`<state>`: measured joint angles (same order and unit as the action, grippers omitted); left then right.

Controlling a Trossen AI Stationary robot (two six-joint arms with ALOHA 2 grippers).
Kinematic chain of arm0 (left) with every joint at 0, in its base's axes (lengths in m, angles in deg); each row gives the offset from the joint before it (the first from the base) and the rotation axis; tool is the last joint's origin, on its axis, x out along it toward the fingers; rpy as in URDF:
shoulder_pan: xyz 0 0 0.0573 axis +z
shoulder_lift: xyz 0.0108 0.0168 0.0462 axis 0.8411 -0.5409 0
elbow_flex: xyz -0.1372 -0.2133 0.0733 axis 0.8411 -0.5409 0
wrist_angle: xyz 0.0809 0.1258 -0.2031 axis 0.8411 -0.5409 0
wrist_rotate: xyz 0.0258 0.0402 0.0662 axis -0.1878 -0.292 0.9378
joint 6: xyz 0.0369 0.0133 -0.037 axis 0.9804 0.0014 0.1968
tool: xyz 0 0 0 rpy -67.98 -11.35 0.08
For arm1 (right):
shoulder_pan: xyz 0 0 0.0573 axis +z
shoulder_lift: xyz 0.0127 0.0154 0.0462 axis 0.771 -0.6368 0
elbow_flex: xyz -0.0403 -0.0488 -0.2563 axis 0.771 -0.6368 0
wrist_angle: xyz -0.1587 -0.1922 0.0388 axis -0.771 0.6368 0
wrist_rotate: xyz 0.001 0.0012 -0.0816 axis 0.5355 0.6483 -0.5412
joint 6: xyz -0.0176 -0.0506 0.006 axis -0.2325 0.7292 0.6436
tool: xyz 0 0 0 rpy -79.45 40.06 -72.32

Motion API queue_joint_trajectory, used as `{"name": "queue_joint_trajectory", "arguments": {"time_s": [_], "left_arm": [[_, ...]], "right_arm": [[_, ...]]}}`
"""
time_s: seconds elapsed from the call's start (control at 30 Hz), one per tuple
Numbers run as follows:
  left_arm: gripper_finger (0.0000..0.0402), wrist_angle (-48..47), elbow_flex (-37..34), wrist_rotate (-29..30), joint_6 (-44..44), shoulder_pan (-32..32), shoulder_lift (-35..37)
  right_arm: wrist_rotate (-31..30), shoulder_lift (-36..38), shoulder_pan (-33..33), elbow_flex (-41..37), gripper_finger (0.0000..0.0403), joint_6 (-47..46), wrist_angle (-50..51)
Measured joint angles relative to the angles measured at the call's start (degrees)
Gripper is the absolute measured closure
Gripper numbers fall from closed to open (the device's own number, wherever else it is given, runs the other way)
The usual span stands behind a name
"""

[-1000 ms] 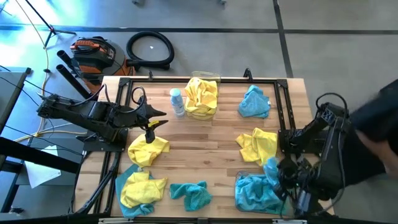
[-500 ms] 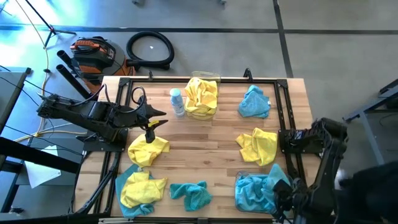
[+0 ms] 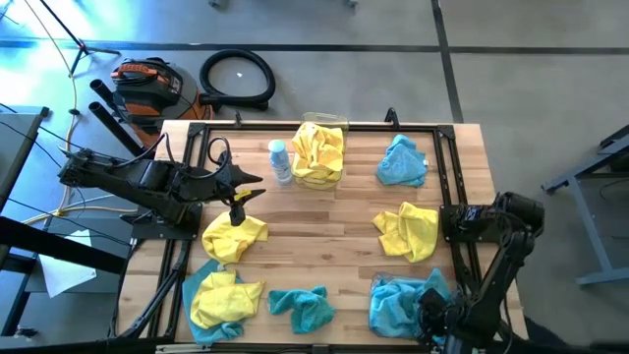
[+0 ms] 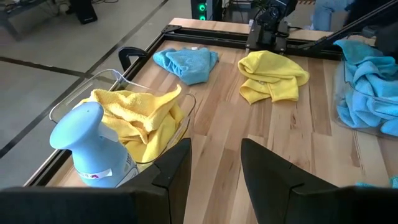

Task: Sort microfiber towel by color & place in baskets
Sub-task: Put the blue towel into the bottom transparent bin

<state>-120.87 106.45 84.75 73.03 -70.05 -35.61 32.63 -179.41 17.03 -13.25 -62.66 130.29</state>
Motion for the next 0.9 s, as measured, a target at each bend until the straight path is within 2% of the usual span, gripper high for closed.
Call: {"name": "queue_joint_trajectory", "arguments": {"time_s": [0.2, 0.53, 0.77, 0.9], "left_arm": [[0.0273, 0.00, 0.00, 0.00, -0.01, 0.00, 0.00], [0.0273, -0.02, -0.02, 0.01, -1.36, 0.00, -0.02], [0.0273, -0.02, -0.02, 0.02, -1.45, 0.00, -0.02], [0.0273, -0.01, -0.02, 0.02, -1.45, 0.00, -0.02]], "right_arm": [[0.41, -0.22, 0.01, -0.43, 0.0393, -0.66, 0.74], [-0.05, -0.48, 0.03, 1.37, 0.0323, 5.99, 4.99], [5.83, -0.32, 0.03, 1.35, 0.0279, 11.31, 11.11], [6.49, 1.21, 0.05, 1.40, 0.0269, 11.32, 10.81]]}}
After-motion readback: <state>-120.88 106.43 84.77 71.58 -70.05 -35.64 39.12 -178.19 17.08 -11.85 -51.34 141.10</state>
